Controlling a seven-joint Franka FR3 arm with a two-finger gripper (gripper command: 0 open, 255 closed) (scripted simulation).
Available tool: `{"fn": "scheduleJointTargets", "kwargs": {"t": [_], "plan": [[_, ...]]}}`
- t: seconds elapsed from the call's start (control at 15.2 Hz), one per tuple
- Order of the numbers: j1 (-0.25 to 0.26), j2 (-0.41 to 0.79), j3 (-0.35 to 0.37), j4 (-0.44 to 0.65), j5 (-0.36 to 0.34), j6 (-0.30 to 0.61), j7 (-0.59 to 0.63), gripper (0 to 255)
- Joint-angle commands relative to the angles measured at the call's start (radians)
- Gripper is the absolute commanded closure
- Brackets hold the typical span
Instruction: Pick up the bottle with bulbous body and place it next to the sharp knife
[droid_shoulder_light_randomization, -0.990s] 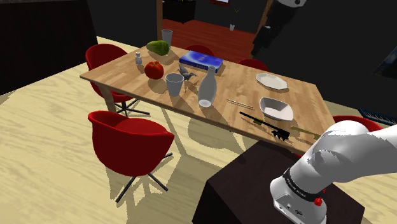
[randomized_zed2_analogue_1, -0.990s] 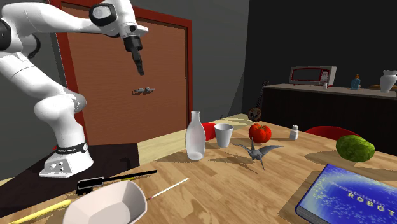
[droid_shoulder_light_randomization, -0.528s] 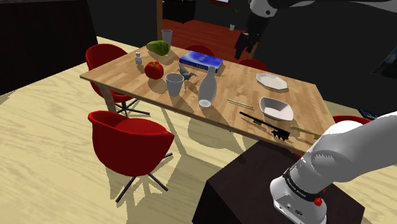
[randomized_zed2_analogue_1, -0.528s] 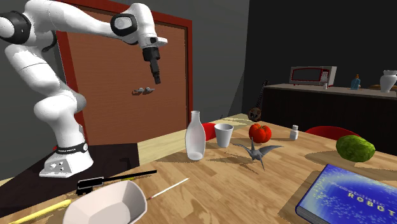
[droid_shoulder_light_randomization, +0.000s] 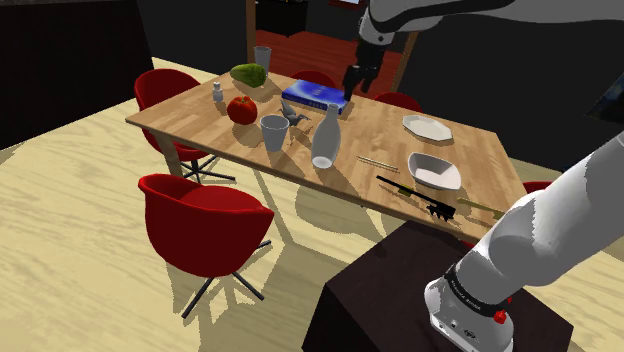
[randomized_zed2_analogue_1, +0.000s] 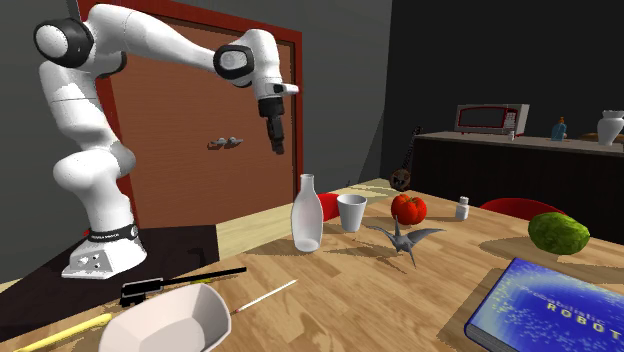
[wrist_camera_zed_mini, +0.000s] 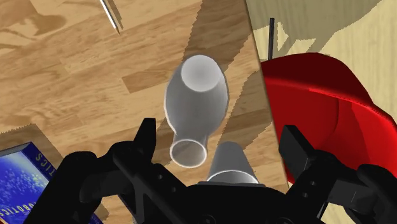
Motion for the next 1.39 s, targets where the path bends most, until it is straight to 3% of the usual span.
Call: {"fn": "scheduleJointTargets", "kwargs": {"t": [0.0,0.46,0.92,1.32], "plan": [[-0.001,0.074,-0.005,0.05,0.015,0.008,-0.009,0],[-0.017,0.339,-0.017,0.258,0.072,0.017,-0.05,0],[-0.017,0.369,-0.016,0.203,0.075,0.101,-0.052,0],[-0.017,0.372,-0.016,0.199,0.076,0.108,-0.052,0]]}}
